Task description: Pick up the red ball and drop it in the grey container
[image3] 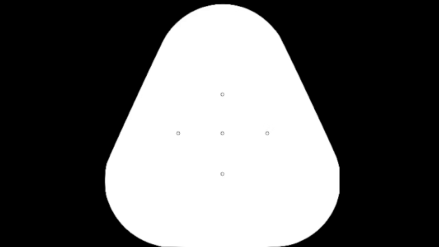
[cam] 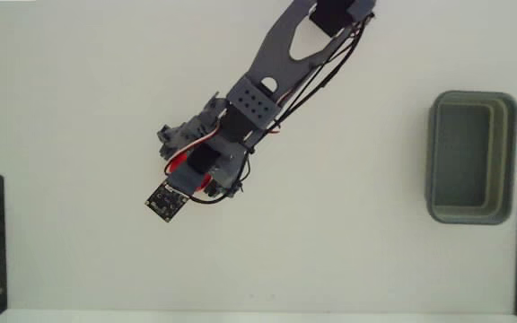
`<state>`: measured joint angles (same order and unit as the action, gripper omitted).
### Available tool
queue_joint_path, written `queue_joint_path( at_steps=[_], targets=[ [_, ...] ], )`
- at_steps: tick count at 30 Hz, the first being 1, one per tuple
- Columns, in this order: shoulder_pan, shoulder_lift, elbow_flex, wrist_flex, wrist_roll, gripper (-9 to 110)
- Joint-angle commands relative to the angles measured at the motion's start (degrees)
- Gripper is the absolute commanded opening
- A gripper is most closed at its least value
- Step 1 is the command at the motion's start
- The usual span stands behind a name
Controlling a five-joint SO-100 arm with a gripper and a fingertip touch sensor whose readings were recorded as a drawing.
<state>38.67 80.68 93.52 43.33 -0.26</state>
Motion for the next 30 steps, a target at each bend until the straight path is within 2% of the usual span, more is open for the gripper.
queue_joint_path(
  at_steps=[1, 30],
  targets=[
    [1.1, 1.4, 0.5, -0.8, 0.3, 109],
    [1.1, 1.4, 0.5, -0.8, 0.3, 102]
  ],
)
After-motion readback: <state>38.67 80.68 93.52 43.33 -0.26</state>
